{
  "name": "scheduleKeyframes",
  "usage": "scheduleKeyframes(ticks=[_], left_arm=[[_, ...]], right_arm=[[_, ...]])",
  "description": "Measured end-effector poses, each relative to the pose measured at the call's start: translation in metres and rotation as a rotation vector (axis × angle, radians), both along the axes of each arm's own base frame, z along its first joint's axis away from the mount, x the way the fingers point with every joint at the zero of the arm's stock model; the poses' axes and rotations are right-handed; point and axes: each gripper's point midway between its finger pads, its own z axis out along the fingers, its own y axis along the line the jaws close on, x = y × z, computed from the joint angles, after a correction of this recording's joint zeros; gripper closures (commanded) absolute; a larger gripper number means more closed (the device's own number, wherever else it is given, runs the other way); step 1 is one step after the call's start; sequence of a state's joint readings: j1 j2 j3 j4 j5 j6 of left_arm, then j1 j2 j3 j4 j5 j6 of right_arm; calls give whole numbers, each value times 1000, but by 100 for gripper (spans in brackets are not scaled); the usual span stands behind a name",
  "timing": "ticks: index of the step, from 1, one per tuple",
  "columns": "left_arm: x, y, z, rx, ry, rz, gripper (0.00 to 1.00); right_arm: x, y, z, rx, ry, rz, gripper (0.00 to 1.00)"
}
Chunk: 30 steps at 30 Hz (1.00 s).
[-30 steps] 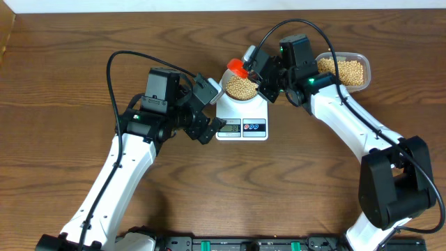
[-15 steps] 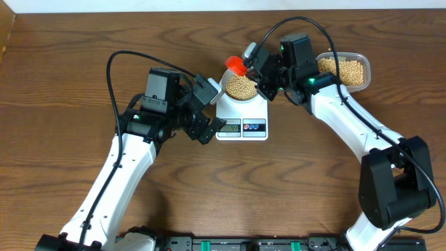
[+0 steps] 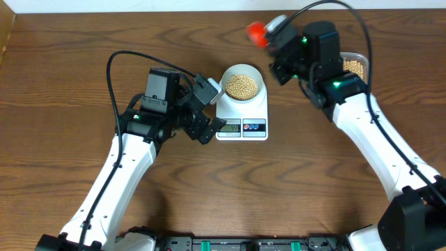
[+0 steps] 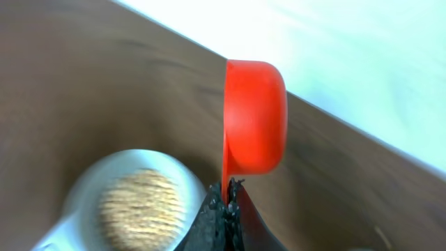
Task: Scoop item into bowl and weigh 50g on scale
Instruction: 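Move the red scoop back over the soybean tub with the right gripper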
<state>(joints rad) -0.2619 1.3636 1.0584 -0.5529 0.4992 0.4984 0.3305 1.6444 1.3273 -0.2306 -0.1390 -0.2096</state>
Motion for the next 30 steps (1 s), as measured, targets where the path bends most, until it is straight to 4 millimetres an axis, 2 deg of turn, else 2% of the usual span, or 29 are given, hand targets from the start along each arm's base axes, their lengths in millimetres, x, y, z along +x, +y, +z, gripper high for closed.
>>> scheduleKeyframes(ticks=[2,3,4,6,13,18,22,30], left_arm=[[0,0,0,0,0,0,5],[0,0,0,0,0,0,5],[0,0,0,0,0,0,5],[0,0,0,0,0,0,5],[0,0,0,0,0,0,5],[0,0,0,0,0,0,5],[0,0,0,0,0,0,5],[0,0,0,0,0,0,5]], right_arm=[[7,-26,-7,-8,31,-137,99],[12,-51,-12,-14,54,-264,99],[13,-67,-14,-14,66,-340,99],[11,-95,-24,-19,113,-471,99],[-14,-157,-54,-12,280,-736,99],[-20,-179,-60,21,323,-809,99],[-19,-184,-65,34,337,-825,99],[-15,-182,-106,41,446,-806,99]])
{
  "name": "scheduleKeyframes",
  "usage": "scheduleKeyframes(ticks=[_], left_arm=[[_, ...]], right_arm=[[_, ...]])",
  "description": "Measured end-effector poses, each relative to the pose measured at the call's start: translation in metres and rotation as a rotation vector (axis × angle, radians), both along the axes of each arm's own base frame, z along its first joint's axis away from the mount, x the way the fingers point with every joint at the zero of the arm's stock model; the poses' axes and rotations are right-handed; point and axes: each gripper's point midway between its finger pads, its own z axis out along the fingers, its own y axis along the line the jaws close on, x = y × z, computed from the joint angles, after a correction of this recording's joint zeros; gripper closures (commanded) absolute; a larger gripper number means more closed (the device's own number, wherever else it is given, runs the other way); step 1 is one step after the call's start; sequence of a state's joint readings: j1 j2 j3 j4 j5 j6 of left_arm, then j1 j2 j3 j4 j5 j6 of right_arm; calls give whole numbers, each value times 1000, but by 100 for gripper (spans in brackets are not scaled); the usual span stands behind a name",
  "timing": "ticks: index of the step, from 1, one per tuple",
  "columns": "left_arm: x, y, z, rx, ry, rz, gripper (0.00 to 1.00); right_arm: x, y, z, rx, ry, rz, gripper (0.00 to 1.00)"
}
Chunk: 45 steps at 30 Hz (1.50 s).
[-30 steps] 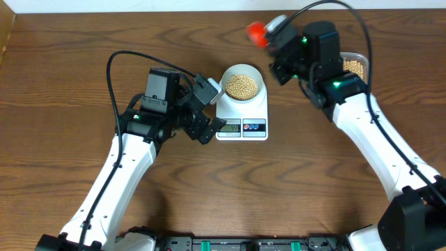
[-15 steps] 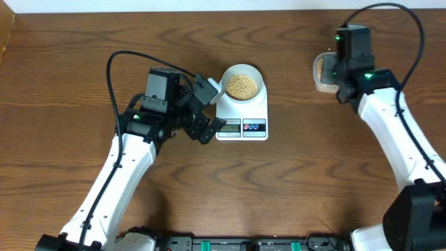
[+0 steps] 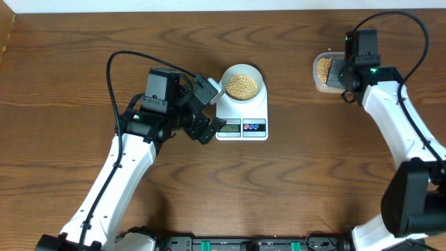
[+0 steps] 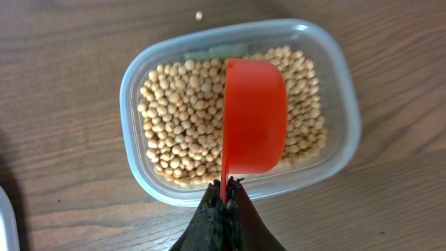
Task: Scoop item into bowl and weigh 50g on scale
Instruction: 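Move the red scoop back over the soybean tub with the right gripper, then dip the red scoop into the soybeans and lift a scoopful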
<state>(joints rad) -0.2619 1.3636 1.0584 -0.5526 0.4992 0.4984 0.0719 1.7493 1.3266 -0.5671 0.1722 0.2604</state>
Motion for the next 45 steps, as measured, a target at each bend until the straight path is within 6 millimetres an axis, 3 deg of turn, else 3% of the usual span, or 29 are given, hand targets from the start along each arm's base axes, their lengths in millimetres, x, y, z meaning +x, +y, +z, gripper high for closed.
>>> scheduleKeyframes(ticks=[12,18,34,45], left_arm=[[0,0,0,0,0,0,5],[0,0,0,0,0,0,5],[0,0,0,0,0,0,5],[0,0,0,0,0,0,5]], right_arm=[[2,11,-20,63,40,35,99],[12,17,-16,157,2,59,99],[12,-13,-12,362,-16,18,99],[10,-26,-15,266,-9,57,99]])
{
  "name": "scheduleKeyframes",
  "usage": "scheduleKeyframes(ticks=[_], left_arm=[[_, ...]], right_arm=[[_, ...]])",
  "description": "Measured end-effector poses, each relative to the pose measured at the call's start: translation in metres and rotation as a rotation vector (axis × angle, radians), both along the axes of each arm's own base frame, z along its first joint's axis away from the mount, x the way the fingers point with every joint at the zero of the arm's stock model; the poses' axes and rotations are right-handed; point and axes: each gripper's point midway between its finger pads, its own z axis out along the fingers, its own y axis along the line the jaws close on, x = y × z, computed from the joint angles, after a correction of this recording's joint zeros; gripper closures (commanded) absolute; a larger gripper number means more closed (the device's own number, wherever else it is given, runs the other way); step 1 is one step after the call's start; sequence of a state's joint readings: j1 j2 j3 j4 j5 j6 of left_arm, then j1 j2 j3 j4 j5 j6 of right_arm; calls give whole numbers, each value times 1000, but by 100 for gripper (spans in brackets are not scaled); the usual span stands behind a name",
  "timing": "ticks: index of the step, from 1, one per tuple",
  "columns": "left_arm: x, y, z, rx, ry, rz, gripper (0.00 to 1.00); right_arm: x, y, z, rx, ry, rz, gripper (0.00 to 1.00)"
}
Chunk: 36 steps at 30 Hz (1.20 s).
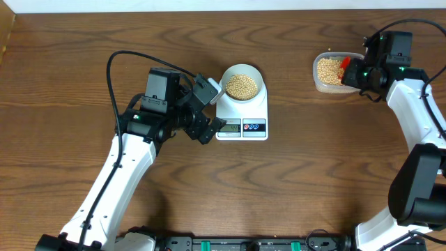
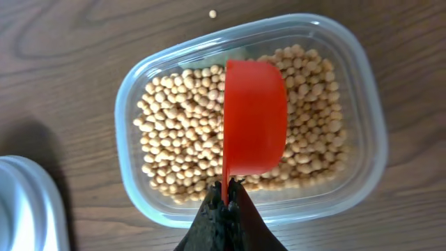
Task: Scoop item into bowl and weigh 50g on scale
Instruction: 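Dip the red scoop into the soybeans and lift a scoopful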
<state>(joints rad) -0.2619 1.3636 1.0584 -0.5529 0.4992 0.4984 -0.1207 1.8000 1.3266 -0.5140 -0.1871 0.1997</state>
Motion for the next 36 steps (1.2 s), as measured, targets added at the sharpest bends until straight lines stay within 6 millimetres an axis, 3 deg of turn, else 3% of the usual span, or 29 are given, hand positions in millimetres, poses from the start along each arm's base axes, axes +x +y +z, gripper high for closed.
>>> scheduleKeyframes(ticks=[9,13,21,36], left_arm=[[0,0,0,0,0,0,5],[0,0,0,0,0,0,5],[0,0,0,0,0,0,5],[0,0,0,0,0,0,5]], right_arm=[[-1,4,-6,-12,14,30,99],[-1,14,-12,-5,30,46,99],[0,32,-7,105,10,91,99],[-1,16,2,245,-10,67,99]])
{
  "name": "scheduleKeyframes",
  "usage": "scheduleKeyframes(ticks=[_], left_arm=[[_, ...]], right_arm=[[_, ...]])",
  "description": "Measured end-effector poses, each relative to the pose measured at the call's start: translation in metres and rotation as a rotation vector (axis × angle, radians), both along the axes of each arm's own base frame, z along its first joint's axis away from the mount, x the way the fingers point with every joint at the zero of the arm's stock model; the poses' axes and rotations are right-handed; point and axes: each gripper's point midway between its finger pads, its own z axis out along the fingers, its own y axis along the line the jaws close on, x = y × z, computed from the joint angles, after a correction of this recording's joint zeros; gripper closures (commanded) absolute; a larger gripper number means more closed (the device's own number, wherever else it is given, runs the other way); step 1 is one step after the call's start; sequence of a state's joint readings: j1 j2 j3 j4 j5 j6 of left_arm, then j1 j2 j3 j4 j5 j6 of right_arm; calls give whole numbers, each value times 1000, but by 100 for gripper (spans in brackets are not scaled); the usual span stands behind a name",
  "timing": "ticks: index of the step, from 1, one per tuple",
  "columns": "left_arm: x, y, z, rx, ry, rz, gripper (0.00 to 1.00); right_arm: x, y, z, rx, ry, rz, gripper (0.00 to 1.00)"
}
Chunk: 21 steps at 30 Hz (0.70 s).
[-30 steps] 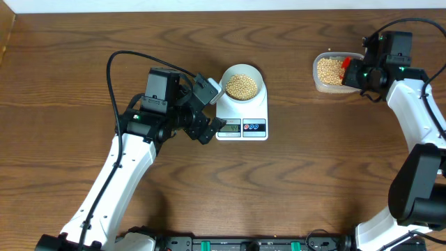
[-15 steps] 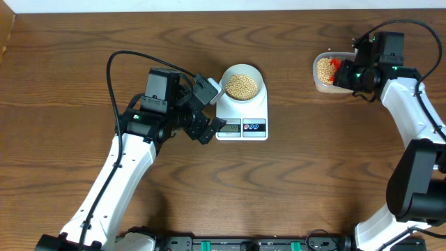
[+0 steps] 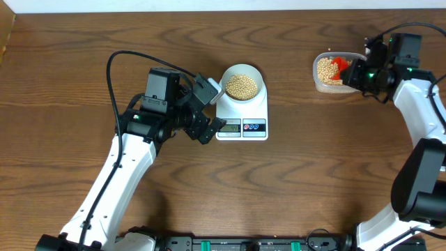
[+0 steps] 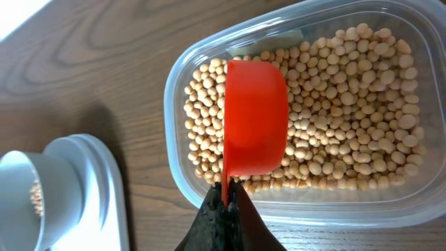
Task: Scoop item into bowl and weigh 50g on scale
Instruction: 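Dip the red scoop into the soybeans and lift a scoopful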
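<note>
A red scoop [image 4: 254, 118] hangs over the clear tub of soybeans [image 4: 348, 139], its handle pinched in my right gripper [image 4: 226, 195], which is shut on it. Overhead, the scoop [image 3: 339, 65] shows inside the tub [image 3: 327, 72] at the back right. A white bowl [image 3: 242, 84] holding soybeans stands on the white scale [image 3: 242, 115] at the middle of the table. My left gripper [image 3: 204, 111] stands open just left of the scale, with nothing between its fingers.
The scale and bowl [image 4: 42, 195] show at the lower left of the right wrist view, beside the tub. The table's far edge lies just behind the tub. A black cable loops above my left arm [image 3: 125, 160].
My right gripper has shifted a little over the tub and the scoop now sits lower among the beans toward the tub's left part. The left arm has not moved.
My right gripper held the red scoop tipped up beside the bowl on the scale. Then it had carried the scoop over the soybean tub at the back right. It stayed over the tub, and now hangs close to the beans. The left arm stayed put.
</note>
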<state>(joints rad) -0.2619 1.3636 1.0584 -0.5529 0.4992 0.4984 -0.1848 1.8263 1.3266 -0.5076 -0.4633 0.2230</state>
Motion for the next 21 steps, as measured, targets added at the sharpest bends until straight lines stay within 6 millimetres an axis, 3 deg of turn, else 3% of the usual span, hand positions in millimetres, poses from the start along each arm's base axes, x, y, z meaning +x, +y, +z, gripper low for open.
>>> scheduleKeyframes(ticks=[15,21], left_arm=[[0,0,0,0,0,0,5],[0,0,0,0,0,0,5]], right_arm=[[-1,-15,19,168,-63,13,99],[-2,-11,26,224,-81,41,99]])
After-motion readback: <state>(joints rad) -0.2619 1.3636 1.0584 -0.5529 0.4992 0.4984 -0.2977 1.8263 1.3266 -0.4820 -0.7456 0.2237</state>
